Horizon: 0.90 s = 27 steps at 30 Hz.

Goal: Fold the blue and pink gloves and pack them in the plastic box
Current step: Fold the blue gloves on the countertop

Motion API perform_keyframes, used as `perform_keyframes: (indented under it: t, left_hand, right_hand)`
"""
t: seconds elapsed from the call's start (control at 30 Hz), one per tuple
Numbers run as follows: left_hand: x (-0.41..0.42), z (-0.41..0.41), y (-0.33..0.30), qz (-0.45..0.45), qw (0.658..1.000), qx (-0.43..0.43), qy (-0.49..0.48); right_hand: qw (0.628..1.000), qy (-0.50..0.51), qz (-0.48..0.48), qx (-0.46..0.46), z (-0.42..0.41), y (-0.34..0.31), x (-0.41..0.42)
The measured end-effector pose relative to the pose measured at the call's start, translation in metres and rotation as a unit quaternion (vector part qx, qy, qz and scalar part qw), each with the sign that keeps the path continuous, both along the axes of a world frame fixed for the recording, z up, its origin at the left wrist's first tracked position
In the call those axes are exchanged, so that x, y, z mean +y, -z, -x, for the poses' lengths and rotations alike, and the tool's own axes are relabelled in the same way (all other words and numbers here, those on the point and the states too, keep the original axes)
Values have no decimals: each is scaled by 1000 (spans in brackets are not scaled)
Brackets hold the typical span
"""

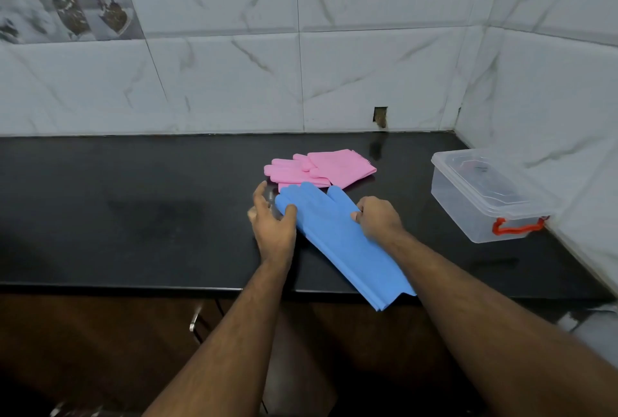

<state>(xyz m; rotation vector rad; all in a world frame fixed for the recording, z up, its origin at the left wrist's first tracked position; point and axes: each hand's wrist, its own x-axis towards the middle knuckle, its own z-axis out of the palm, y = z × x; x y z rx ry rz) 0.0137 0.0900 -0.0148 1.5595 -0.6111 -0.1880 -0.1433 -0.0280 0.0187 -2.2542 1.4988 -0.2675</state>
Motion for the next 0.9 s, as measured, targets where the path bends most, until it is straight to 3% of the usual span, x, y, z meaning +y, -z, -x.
perform_keyframes:
  t: [0.2,0.47,0.67,0.8,0.9]
  left_hand:
    - [-11,-13,3,-72,997,-30,-11]
    - [-6,-18,9,-18,1000,3,16]
    - [2,-18,13,7,999,33,39]
    - [1,-15,10,19,999,39,-20]
    - [-4,-20,8,-20,1000,14,3]
  right_hand:
    - [976,13,216,29,10,35,17]
    - [972,-4,235,9,9,36,17]
    - [970,-79,207,106,23,11,-11]
    - [945,-38,292,144,25,7,-10]
    - [944,-65,310,91,14,12,9]
